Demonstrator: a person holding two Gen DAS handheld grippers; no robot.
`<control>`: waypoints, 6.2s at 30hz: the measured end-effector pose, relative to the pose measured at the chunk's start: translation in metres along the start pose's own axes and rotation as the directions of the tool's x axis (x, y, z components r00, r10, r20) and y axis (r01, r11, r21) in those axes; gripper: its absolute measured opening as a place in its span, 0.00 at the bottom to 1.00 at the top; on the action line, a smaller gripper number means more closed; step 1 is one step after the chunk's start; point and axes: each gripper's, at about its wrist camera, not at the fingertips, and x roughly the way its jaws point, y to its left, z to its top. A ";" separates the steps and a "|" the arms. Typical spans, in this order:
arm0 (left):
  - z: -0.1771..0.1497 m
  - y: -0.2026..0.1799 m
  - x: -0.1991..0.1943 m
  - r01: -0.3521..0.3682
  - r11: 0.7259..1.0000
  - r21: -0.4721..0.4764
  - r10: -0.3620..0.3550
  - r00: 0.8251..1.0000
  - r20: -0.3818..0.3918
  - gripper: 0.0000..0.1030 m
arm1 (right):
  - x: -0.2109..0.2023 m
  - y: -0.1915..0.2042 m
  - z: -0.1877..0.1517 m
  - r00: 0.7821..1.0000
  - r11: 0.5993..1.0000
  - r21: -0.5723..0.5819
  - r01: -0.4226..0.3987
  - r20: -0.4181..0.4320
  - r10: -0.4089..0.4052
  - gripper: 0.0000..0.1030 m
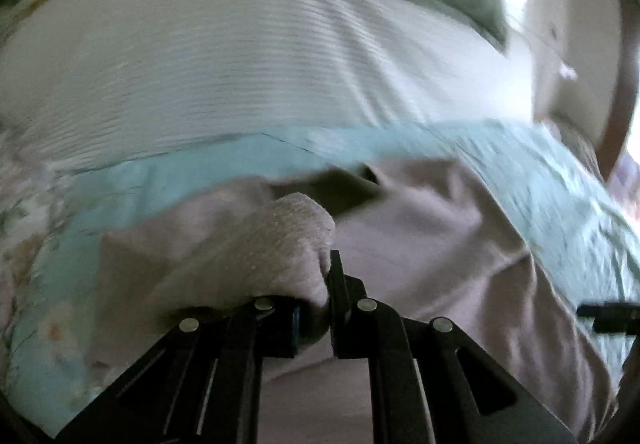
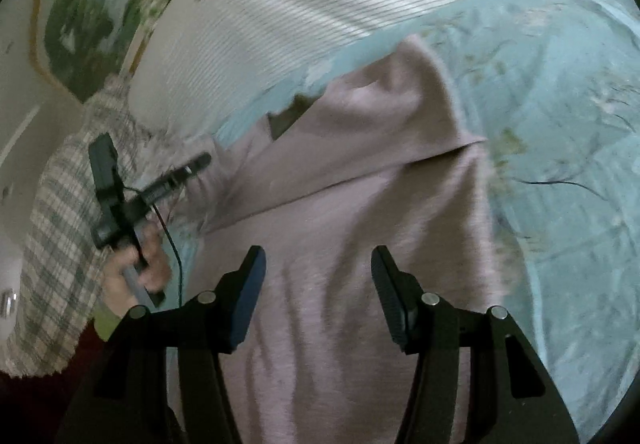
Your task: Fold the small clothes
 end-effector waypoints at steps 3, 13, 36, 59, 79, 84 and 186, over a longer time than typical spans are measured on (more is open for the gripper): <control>-0.003 -0.034 0.036 0.033 0.996 0.082 -0.027 0.997 -0.069 0.10 | -0.008 -0.016 0.003 1.000 0.999 0.049 0.009 0.028 -0.010 0.55; -0.047 -0.051 0.065 0.038 0.995 0.097 -0.018 0.980 -0.199 0.56 | -0.002 -0.010 0.028 0.999 0.999 0.033 -0.030 0.046 0.028 0.55; -0.137 0.155 0.008 -0.288 0.852 -0.438 0.224 0.956 -0.192 0.62 | 0.269 0.101 0.120 0.916 0.942 -0.284 -0.181 -0.396 0.057 0.55; -0.128 0.155 0.013 -0.347 0.823 -0.451 0.294 0.938 -0.185 0.63 | 0.089 -0.061 0.092 0.985 0.971 0.211 0.109 0.111 -0.135 0.06; -0.133 0.156 0.006 -0.335 0.805 -0.490 0.290 0.942 -0.168 0.64 | 0.053 0.000 0.103 0.896 0.958 0.043 0.284 0.343 -0.281 0.07; -0.133 0.156 0.006 -0.337 0.802 -0.493 0.292 0.941 -0.169 0.64 | 0.055 -0.040 0.104 0.909 0.934 0.171 0.312 0.232 -0.346 0.39; -0.330 0.030 -0.206 0.297 0.820 -0.490 -0.406 0.905 -0.130 0.05 | -0.089 -0.061 -0.155 0.946 0.982 -0.030 -0.185 -0.276 0.170 0.10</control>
